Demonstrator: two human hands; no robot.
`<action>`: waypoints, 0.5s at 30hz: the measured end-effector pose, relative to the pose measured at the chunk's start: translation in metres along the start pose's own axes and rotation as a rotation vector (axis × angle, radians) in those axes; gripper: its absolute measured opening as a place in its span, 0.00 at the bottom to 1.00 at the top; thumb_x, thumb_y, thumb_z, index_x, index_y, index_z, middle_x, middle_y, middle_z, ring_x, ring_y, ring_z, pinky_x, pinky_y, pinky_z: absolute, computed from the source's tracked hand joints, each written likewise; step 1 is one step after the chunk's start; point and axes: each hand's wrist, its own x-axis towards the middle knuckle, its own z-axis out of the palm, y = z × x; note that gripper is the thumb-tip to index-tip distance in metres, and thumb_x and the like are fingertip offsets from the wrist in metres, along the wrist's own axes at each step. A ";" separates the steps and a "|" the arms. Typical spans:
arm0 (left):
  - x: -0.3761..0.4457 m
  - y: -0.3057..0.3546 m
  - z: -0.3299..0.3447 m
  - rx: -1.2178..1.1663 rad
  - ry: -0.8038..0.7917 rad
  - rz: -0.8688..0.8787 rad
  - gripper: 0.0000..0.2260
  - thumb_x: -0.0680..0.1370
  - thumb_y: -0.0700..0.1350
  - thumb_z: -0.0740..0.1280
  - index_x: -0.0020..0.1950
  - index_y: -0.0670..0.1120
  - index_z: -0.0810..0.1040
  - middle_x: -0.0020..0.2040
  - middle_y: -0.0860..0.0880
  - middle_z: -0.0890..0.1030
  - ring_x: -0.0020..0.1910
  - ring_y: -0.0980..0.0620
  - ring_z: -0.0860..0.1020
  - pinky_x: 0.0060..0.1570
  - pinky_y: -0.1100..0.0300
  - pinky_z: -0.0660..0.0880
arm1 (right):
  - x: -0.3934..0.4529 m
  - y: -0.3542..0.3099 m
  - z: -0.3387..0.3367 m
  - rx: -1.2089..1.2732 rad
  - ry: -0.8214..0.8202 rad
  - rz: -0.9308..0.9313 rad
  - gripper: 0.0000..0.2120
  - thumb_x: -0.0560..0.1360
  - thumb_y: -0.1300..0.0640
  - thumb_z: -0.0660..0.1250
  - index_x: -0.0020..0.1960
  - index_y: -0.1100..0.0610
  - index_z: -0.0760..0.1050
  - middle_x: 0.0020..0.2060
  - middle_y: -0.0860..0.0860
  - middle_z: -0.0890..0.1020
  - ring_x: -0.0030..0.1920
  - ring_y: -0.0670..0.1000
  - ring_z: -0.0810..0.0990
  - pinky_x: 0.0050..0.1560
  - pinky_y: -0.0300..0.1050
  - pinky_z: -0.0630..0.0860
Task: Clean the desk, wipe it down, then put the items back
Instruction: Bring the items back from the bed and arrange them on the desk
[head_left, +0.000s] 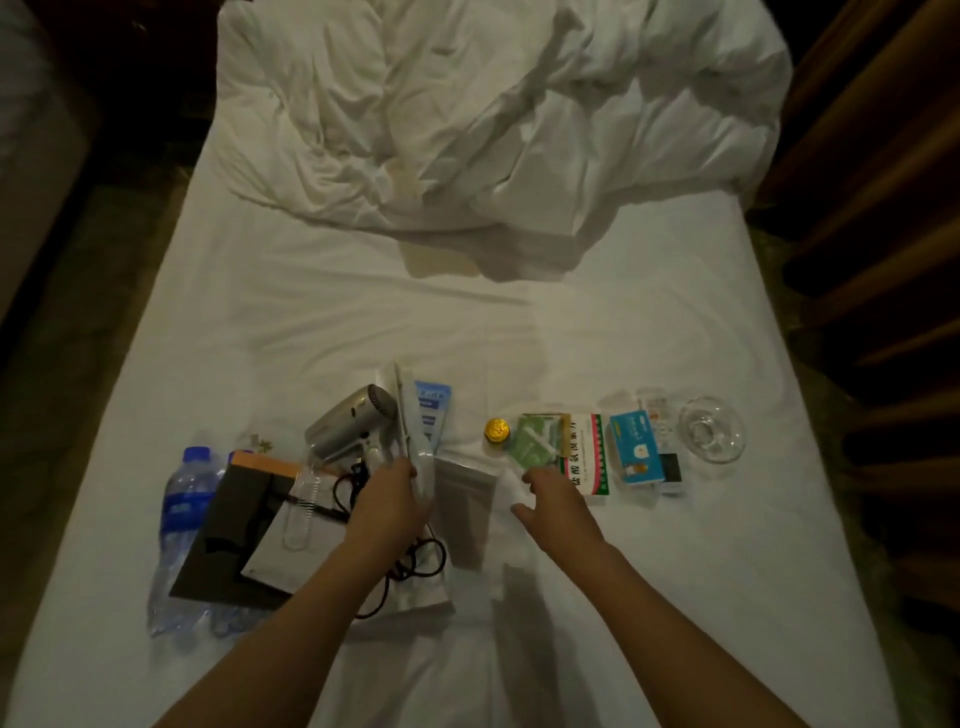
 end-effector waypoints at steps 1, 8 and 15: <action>0.006 0.002 0.000 -0.027 0.011 0.003 0.14 0.75 0.46 0.68 0.58 0.43 0.73 0.55 0.44 0.77 0.52 0.47 0.76 0.48 0.58 0.73 | 0.007 -0.002 0.001 0.016 -0.009 -0.011 0.21 0.77 0.57 0.67 0.67 0.60 0.68 0.64 0.56 0.72 0.64 0.54 0.71 0.61 0.42 0.67; 0.040 0.014 0.007 -0.134 0.104 0.008 0.18 0.76 0.42 0.68 0.63 0.41 0.69 0.62 0.43 0.71 0.60 0.46 0.73 0.58 0.56 0.72 | 0.052 -0.009 0.015 0.109 -0.056 -0.119 0.16 0.75 0.61 0.67 0.63 0.60 0.75 0.61 0.57 0.75 0.62 0.54 0.73 0.58 0.38 0.65; 0.088 0.025 0.004 0.071 0.159 0.108 0.21 0.75 0.42 0.68 0.66 0.39 0.70 0.62 0.39 0.69 0.61 0.43 0.67 0.60 0.57 0.63 | 0.089 -0.006 0.010 0.263 0.019 -0.078 0.10 0.78 0.61 0.64 0.51 0.67 0.79 0.45 0.62 0.81 0.47 0.58 0.78 0.41 0.44 0.67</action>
